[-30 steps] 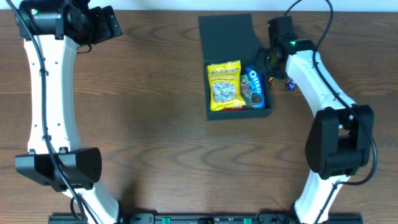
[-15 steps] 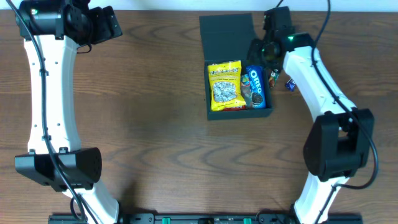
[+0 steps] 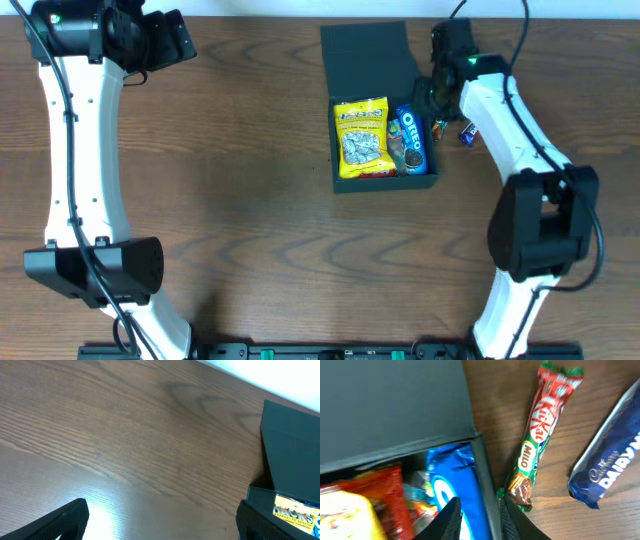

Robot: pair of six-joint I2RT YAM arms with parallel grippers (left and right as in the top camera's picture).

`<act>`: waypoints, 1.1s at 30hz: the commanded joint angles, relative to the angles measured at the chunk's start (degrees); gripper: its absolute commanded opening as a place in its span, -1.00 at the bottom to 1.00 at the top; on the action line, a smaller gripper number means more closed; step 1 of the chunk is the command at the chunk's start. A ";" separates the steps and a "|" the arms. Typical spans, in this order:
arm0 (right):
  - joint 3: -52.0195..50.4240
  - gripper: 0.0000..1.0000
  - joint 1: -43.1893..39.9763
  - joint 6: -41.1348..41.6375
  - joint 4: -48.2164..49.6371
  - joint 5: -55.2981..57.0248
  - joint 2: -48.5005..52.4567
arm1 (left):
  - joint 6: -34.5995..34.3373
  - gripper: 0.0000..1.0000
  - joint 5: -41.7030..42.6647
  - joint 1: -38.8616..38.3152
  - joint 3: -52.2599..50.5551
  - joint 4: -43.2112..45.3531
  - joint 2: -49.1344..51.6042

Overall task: Pack container
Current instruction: 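Push the box with the right gripper toward the table center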

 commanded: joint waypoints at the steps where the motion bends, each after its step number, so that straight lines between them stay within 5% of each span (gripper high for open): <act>1: -0.68 -0.60 0.20 -1.49 -0.33 1.14 2.23 | -0.26 0.90 -0.39 0.17 1.22 -0.22 -0.31; 6: -0.68 -0.97 0.24 -1.66 -0.48 1.11 2.86 | -0.26 0.91 -0.39 0.17 1.22 -0.20 -0.31; 27: -0.66 -0.97 13.90 -0.98 -0.83 -2.49 2.86 | -0.20 0.90 -0.42 0.17 1.22 -0.44 -0.31; 33: -0.66 -0.97 14.97 7.43 -2.97 -2.47 2.86 | 0.28 0.90 -0.48 0.17 1.22 -1.36 -0.31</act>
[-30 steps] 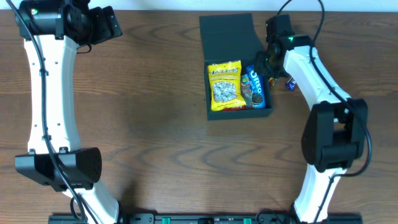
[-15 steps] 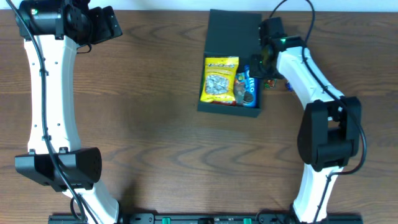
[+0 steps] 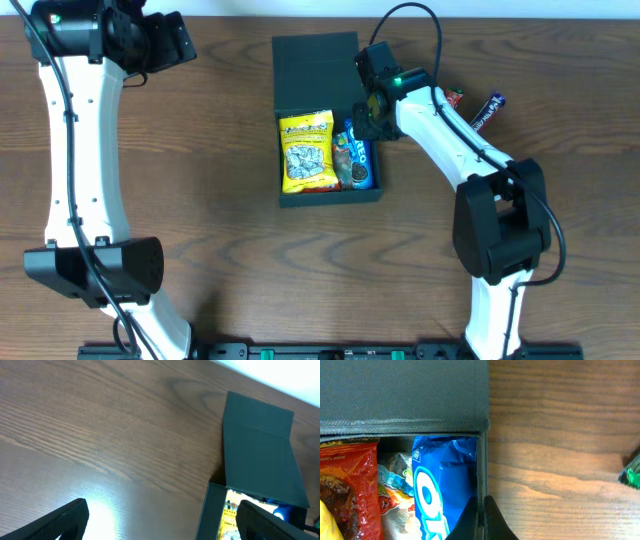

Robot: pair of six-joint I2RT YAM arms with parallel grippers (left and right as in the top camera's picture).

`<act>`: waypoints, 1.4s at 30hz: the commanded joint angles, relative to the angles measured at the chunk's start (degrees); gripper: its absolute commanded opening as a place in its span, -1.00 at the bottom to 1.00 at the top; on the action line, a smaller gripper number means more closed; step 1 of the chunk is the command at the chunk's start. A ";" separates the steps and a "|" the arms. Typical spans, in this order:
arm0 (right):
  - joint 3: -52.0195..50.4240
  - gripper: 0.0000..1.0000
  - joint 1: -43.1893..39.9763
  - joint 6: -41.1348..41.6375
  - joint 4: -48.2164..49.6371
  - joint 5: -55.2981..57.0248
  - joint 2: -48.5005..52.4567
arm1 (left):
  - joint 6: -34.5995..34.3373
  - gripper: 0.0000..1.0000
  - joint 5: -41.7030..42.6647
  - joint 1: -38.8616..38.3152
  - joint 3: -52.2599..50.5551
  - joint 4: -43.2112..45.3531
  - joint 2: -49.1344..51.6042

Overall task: Pack container
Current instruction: 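Push the box with the right gripper toward the table center, then grasp the red KitKat Milo bar with the right gripper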

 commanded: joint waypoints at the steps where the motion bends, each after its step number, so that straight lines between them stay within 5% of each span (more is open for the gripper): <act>1: -0.50 -0.97 0.98 7.19 -1.88 -2.03 0.28 | 0.24 0.90 -0.48 0.17 1.22 -0.50 -0.31; 11: -0.50 -0.96 0.98 6.05 -1.90 -0.61 0.28 | 0.24 0.90 -0.46 0.17 1.22 -0.46 -0.31; 13: -0.11 -0.08 0.92 2.84 -1.60 -1.16 0.02 | 0.24 0.90 -0.48 0.17 1.22 -0.37 -0.31; 21: 12.83 0.35 -4.07 -1.81 -1.14 1.70 -4.26 | 0.20 0.90 -0.44 0.17 1.22 -0.31 -0.31; 29: 12.37 0.11 -14.91 1.70 -1.79 5.95 -1.53 | 0.20 0.91 -0.42 0.17 1.22 -0.28 -0.31; 42: 12.35 0.02 -16.02 10.01 -7.37 3.26 7.65 | 0.22 0.90 -0.42 0.17 1.22 -0.35 -0.26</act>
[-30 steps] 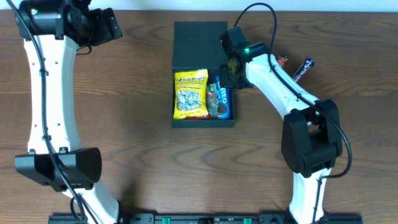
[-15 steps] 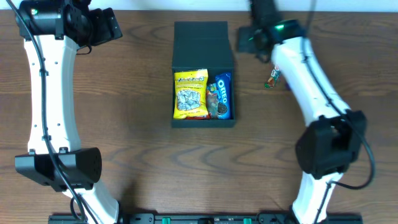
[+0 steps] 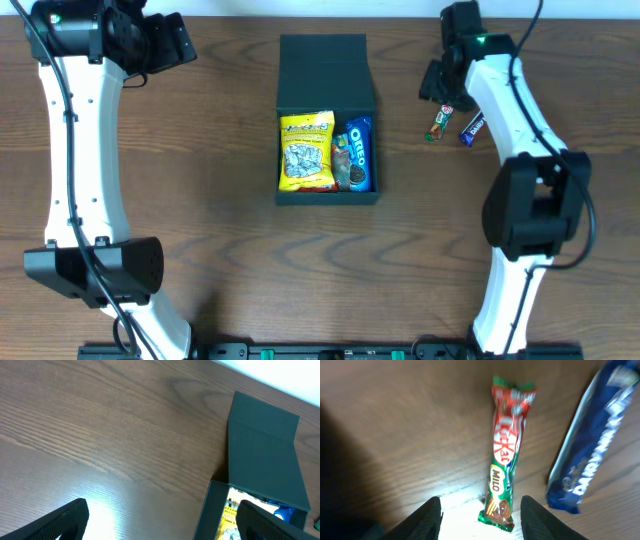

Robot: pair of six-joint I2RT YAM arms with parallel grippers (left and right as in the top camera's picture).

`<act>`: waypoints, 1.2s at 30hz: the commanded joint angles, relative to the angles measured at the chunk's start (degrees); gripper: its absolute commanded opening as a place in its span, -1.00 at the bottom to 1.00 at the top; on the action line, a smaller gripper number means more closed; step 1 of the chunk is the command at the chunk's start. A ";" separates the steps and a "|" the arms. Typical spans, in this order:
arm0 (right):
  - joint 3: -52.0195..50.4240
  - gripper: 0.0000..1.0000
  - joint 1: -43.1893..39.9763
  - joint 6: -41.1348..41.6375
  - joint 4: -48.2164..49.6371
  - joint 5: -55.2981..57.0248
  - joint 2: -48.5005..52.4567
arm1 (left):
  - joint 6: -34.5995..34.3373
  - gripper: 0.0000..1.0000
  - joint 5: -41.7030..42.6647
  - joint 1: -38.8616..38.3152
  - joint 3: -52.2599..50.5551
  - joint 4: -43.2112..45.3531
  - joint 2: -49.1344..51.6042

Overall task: Pack container
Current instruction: 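Grasp the red KitKat Milo bar with the right gripper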

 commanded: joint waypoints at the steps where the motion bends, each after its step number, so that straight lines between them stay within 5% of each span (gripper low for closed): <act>1: -0.50 0.00 0.31 3.30 -0.85 -0.87 2.25 | 0.22 0.90 -0.44 0.17 1.22 -0.20 -0.28; 36: -3.30 -0.04 -1.95 3.67 4.33 -7.98 7.72 | 0.24 0.91 -0.66 0.17 1.22 0.55 -0.28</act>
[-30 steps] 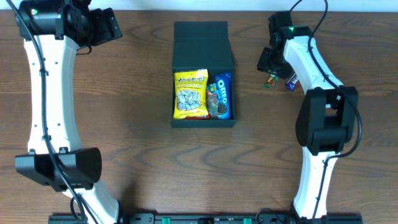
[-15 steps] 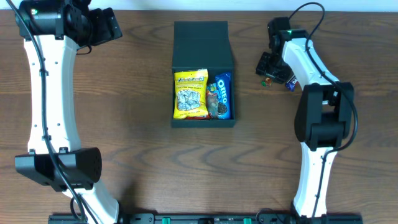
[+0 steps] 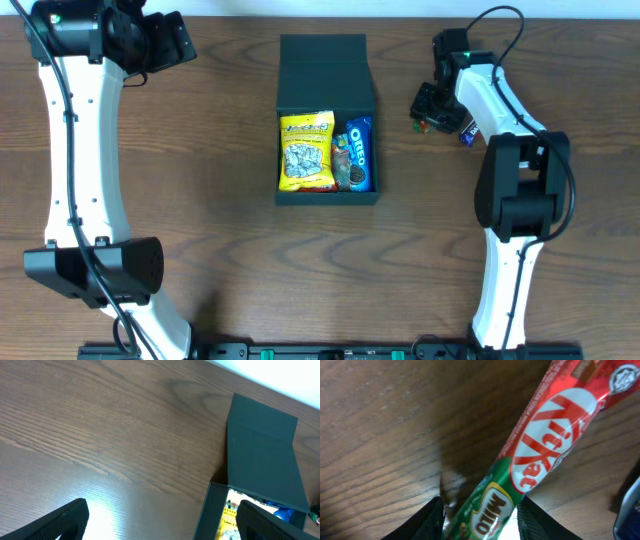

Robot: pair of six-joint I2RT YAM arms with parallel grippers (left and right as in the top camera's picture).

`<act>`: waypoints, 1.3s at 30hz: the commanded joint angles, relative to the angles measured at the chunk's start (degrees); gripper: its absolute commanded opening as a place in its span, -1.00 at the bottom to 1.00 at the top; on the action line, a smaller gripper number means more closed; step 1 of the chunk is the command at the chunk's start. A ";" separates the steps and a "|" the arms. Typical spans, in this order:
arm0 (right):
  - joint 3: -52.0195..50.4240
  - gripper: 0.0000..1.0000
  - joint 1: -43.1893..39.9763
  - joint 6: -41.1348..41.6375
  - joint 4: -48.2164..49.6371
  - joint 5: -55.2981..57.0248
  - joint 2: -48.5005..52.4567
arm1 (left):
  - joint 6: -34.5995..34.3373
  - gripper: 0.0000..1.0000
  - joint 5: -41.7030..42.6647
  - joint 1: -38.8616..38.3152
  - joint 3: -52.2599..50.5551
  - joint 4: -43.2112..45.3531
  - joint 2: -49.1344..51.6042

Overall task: Pack container
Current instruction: 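Grasp the red KitKat Milo bar with the right gripper, then place the KitKat bar into the box and release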

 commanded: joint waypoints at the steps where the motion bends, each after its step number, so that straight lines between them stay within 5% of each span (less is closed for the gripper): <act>1: -1.01 -0.06 -0.52 0.44 0.44 -1.07 0.52 | 0.24 0.90 -0.63 0.17 1.22 0.09 -0.28; 6: -1.03 -0.61 -0.52 0.44 0.61 -1.07 0.52 | 0.24 0.91 -0.61 0.17 1.22 0.07 -0.28; 12: 1.38 -0.77 -0.87 -4.85 -1.66 -5.46 -0.07 | 0.24 0.90 -0.61 0.17 1.22 0.04 -0.28; 20: 12.90 -0.83 1.18 -16.00 -13.64 -13.66 -8.07 | 0.24 0.90 -0.61 0.17 1.22 0.09 -0.28; 30: 12.68 -0.88 11.10 -28.98 -27.32 -9.22 -18.21 | 0.24 0.91 -0.61 0.17 1.22 0.15 -0.28; 39: -11.32 -0.79 11.78 -27.47 -17.11 -11.96 -31.47 | 0.24 0.91 -0.61 0.17 1.22 0.02 -0.28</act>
